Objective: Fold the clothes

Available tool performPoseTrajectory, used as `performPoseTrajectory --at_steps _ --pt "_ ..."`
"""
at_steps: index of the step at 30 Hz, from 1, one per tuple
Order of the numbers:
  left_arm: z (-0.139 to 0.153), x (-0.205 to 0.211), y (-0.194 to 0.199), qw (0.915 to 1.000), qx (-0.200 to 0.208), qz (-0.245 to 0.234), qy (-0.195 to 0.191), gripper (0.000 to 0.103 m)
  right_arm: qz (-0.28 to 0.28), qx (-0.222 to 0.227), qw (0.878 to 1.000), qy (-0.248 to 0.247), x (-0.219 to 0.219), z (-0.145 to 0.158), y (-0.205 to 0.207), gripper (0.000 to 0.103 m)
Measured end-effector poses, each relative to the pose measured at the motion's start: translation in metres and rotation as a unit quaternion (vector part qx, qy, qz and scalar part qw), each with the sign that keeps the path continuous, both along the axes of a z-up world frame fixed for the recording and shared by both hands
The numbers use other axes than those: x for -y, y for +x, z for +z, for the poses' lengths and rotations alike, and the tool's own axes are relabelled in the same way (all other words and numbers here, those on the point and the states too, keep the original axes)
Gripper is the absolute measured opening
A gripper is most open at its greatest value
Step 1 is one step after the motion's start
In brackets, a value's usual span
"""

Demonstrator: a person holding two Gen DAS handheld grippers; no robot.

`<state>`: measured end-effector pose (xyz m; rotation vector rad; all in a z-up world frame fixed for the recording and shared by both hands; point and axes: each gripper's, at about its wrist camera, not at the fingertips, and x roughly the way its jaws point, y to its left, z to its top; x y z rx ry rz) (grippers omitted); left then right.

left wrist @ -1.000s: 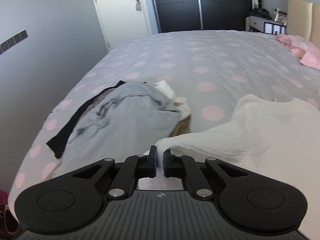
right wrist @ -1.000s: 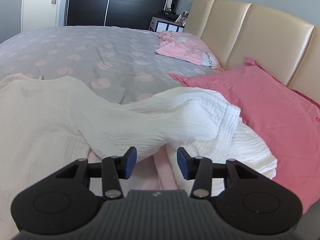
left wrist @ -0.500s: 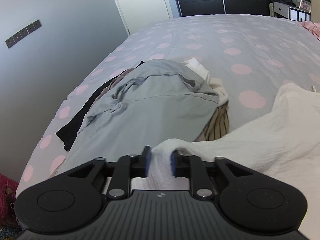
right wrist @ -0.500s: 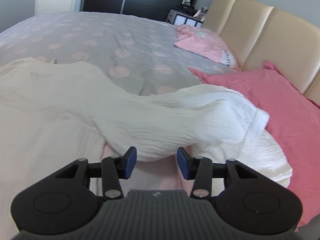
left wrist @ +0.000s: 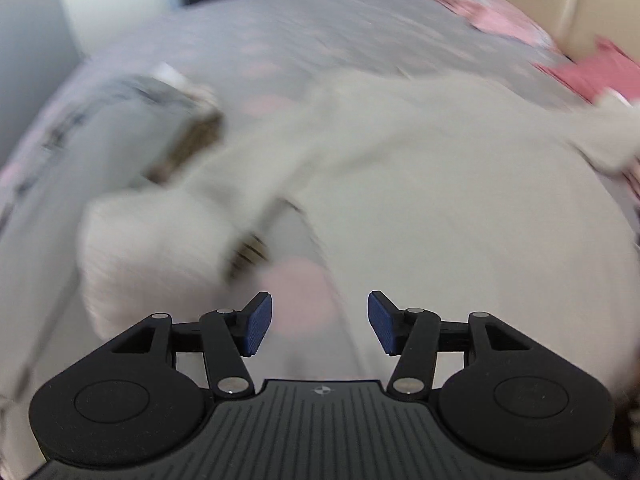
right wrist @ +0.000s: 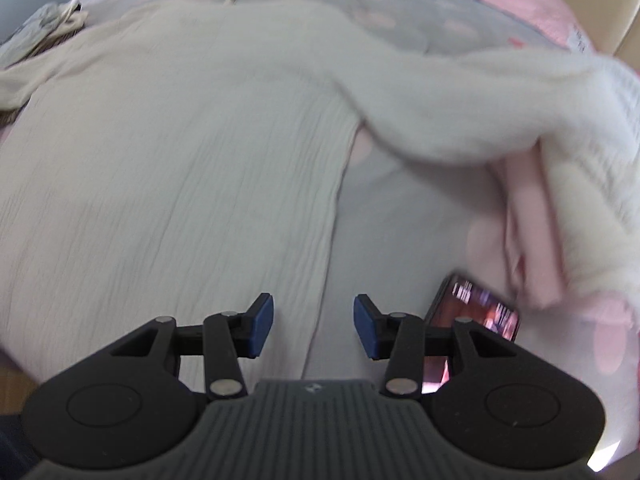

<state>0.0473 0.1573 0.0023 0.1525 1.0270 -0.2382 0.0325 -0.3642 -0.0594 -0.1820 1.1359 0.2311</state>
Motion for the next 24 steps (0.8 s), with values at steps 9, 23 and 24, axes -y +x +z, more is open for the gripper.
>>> performPoseTrajectory --at_steps 9,23,24 --pt "-0.060 0.032 -0.048 0.9802 -0.173 -0.093 0.021 0.051 -0.004 -0.076 0.997 0.024 0.015 -0.014 -0.041 0.048" --pt "-0.080 0.037 -0.073 0.9622 -0.232 -0.113 0.086 0.003 0.042 -0.110 0.993 -0.028 -0.004 -0.010 -0.080 0.002" --pt "-0.083 0.037 -0.074 0.9608 -0.235 -0.112 0.095 0.003 0.041 -0.114 0.992 -0.031 -0.004 -0.011 -0.081 0.003"
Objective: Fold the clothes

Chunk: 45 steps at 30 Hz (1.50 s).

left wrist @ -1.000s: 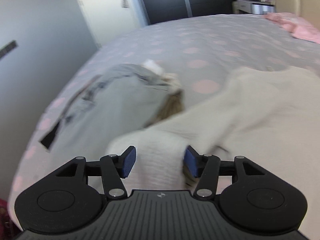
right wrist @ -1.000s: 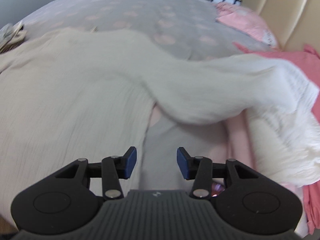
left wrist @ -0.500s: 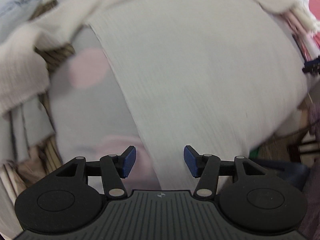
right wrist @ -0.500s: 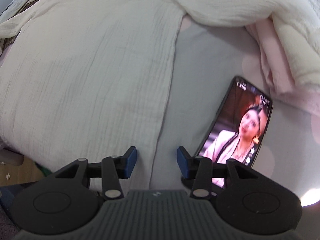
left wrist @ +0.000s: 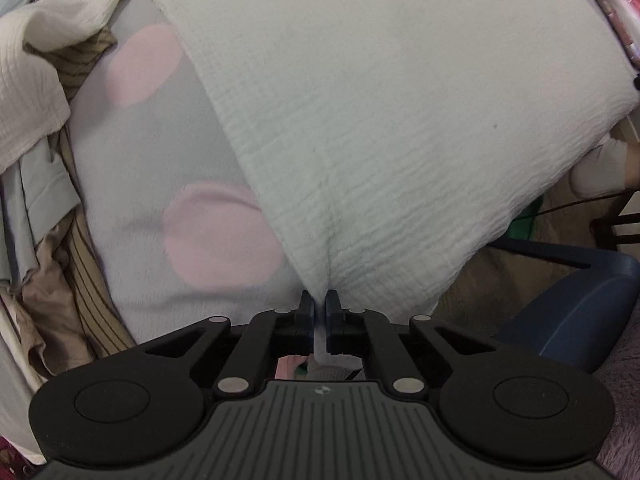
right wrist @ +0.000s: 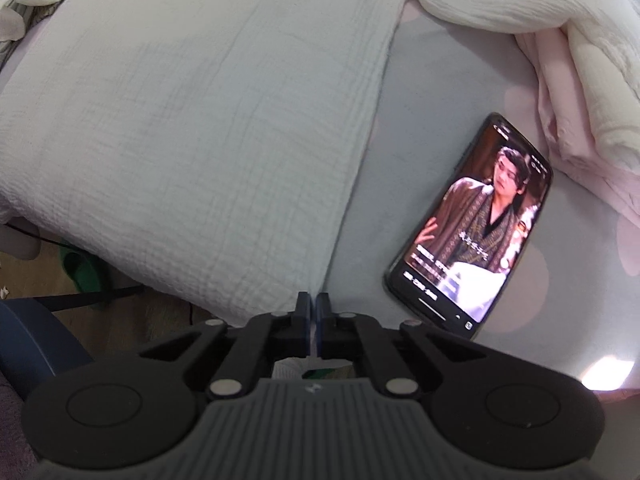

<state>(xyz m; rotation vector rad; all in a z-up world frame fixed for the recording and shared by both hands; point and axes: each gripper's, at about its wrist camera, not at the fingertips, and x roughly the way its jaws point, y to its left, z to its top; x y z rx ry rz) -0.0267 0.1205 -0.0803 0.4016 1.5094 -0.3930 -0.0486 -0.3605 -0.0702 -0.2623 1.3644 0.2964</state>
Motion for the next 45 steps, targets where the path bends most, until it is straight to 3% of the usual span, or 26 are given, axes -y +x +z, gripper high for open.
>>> performPoseTrajectory --at_steps 4,5,6,7,11,14,18,23,26,28,32,34,38,40,45 --pt "0.008 0.000 -0.001 1.0000 0.008 -0.004 0.001 0.004 -0.012 -0.006 1.000 0.005 0.002 0.004 -0.001 0.008" --pt "0.012 0.000 0.000 0.9999 0.010 -0.003 -0.004 0.006 -0.019 -0.004 1.000 0.005 0.004 0.008 -0.001 0.008" --pt "0.018 -0.002 0.001 0.9999 0.011 0.002 -0.008 0.015 -0.027 0.003 1.000 0.009 0.006 0.013 -0.001 0.015" --pt "0.026 -0.006 0.003 0.9996 0.021 0.011 -0.015 0.019 -0.039 0.018 0.999 0.018 0.011 0.021 0.000 0.025" --pt "0.059 -0.017 0.016 0.9942 0.074 0.052 -0.058 0.030 -0.092 0.083 0.991 0.053 0.032 0.055 0.009 0.027" --pt "0.072 -0.008 0.039 0.9887 0.115 0.066 -0.071 0.037 -0.133 0.136 0.980 0.058 0.051 0.078 0.028 0.027" --pt "0.090 0.008 0.058 0.9824 0.155 0.069 -0.079 0.037 -0.168 0.204 0.964 0.043 0.089 0.104 0.052 0.027" --pt "0.102 0.022 0.079 0.9721 0.202 0.068 -0.098 0.037 -0.231 0.266 0.936 0.023 0.134 0.109 0.088 0.029" --pt "0.107 0.030 0.092 0.9647 0.220 0.076 -0.124 0.037 -0.257 0.304 0.917 0.008 0.157 0.112 0.101 0.037" --pt "0.108 0.039 0.100 0.9635 0.222 0.074 -0.130 0.037 -0.273 0.325 0.905 0.006 0.170 0.113 0.107 0.054" --pt "0.099 0.060 0.114 0.9675 0.212 0.057 -0.125 0.037 -0.299 0.353 0.886 0.027 0.196 0.111 0.117 0.055" --pt "0.092 0.069 0.122 0.9697 0.204 0.051 -0.124 0.037 -0.309 0.366 0.877 0.042 0.206 0.111 0.121 0.063" --pt "0.081 0.085 0.137 0.9727 0.190 0.045 -0.126 0.037 -0.338 0.381 0.856 0.087 0.223 0.108 0.128 0.066" --pt "0.076 0.093 0.142 0.9742 0.184 0.040 -0.124 0.037 -0.342 0.385 0.852 0.096 0.226 0.108 0.135 0.072" --pt "0.066 0.112 0.154 0.9779 0.173 0.020 -0.115 0.037 -0.348 0.382 0.848 0.115 0.229 0.099 0.155 0.072"
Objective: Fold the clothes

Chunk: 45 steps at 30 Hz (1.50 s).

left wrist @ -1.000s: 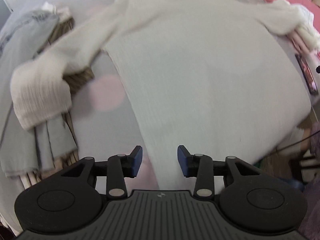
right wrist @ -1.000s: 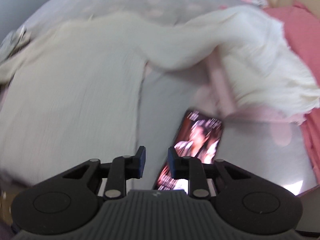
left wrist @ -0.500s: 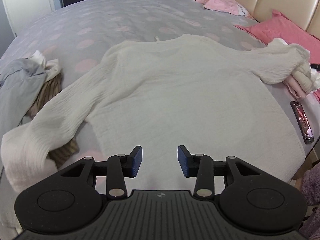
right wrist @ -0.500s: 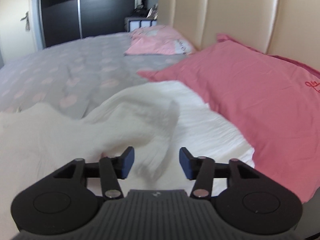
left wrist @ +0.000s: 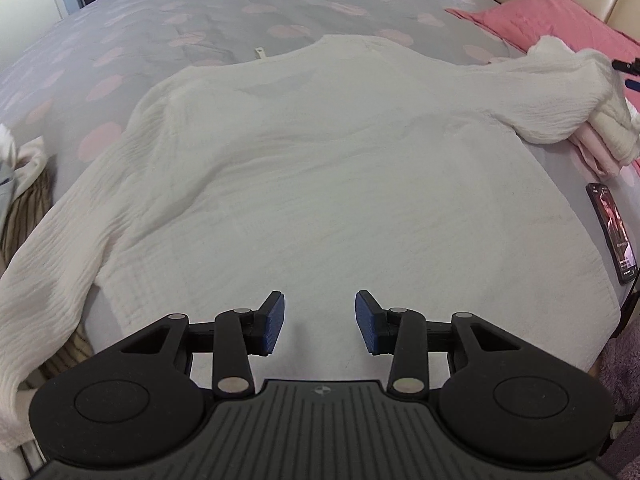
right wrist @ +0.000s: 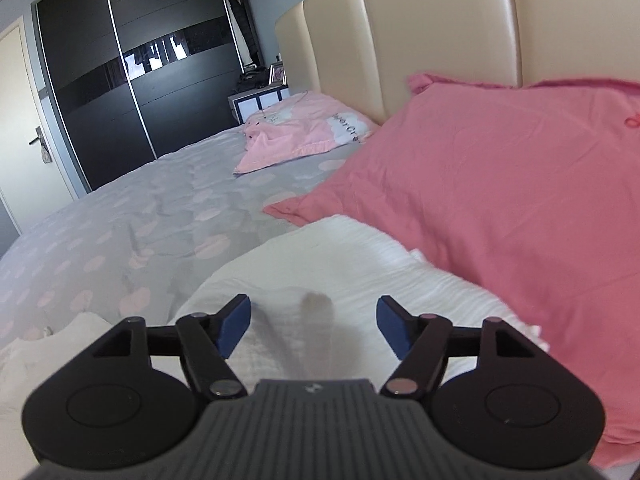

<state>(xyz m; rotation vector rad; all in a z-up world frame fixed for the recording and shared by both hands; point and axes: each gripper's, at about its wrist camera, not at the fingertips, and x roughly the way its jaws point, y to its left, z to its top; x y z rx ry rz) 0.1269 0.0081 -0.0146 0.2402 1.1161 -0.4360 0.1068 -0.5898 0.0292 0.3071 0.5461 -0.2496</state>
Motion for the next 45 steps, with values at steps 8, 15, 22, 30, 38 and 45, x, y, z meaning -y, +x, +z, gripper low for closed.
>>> performPoseTrajectory --at_steps 8,15,22,30,38,45 --pt "-0.003 0.016 0.002 0.9999 -0.002 -0.016 -0.001 0.038 0.001 -0.005 1.000 0.029 0.005 -0.010 0.014 0.027" --pt "0.002 0.019 -0.004 0.9999 0.006 -0.016 -0.003 0.038 0.063 -0.004 0.998 0.014 -0.039 0.033 0.011 0.013" --pt "0.013 0.019 -0.013 0.9995 0.017 -0.013 -0.024 0.038 0.176 -0.084 0.980 -0.035 -0.150 0.065 -0.005 0.006" --pt "0.020 0.022 -0.032 0.9978 0.027 -0.037 -0.049 0.041 0.309 -0.111 0.939 -0.102 -0.274 0.044 -0.062 0.001" --pt "0.018 0.025 -0.050 0.9971 0.021 -0.042 -0.061 0.043 0.382 -0.125 0.899 -0.173 -0.319 -0.015 -0.096 0.012" --pt "0.006 0.026 -0.059 0.9971 0.008 -0.028 -0.070 0.044 0.335 -0.128 0.912 -0.198 -0.291 -0.056 -0.086 0.029"
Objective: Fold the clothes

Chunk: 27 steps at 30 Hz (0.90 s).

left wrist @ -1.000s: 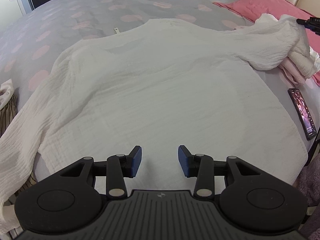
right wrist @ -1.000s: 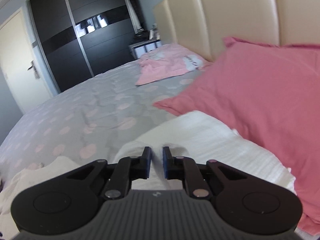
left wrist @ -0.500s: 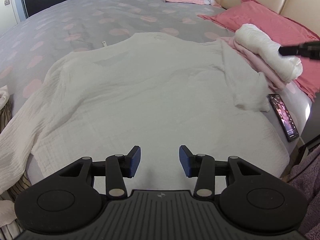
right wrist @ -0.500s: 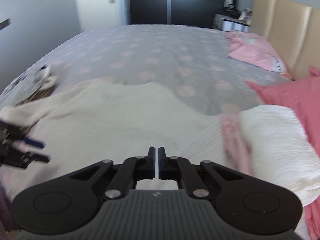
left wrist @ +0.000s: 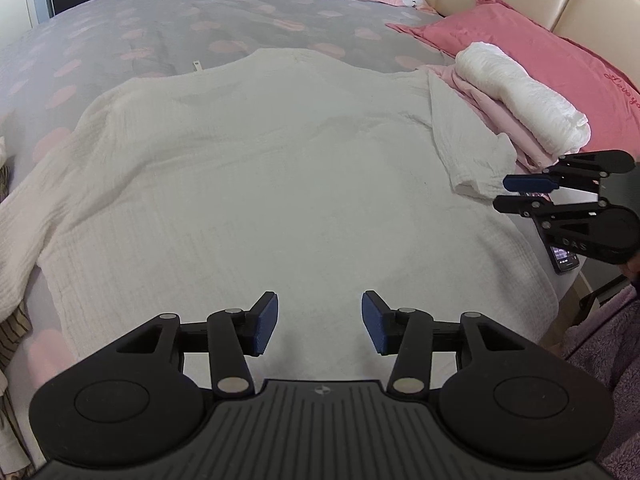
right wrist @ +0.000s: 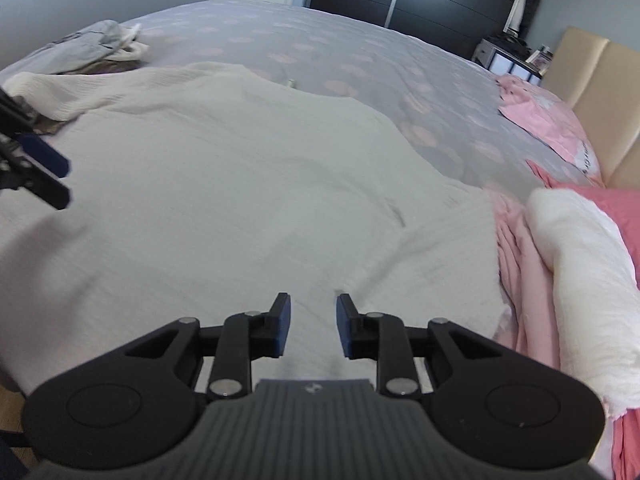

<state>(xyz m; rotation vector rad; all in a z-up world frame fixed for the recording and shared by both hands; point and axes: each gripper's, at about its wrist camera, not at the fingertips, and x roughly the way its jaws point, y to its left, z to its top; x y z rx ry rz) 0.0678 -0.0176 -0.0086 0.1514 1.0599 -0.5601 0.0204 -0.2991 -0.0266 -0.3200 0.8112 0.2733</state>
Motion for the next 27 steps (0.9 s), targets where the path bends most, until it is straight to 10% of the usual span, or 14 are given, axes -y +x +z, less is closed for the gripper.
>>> performPoseTrajectory --at_steps 18,22,27 --pt "-0.016 0.019 0.002 0.9983 0.010 -0.041 0.041 0.044 -0.060 -0.035 0.997 0.016 0.003 -0.050 0.063 0.037" --pt "-0.016 0.021 0.003 0.9979 0.012 -0.046 0.043 0.044 -0.093 -0.051 0.994 0.037 0.015 -0.048 0.074 0.013" --pt "-0.014 0.022 0.002 0.9977 0.017 -0.048 0.044 0.044 -0.119 -0.041 0.990 0.062 0.023 -0.027 0.071 0.008"
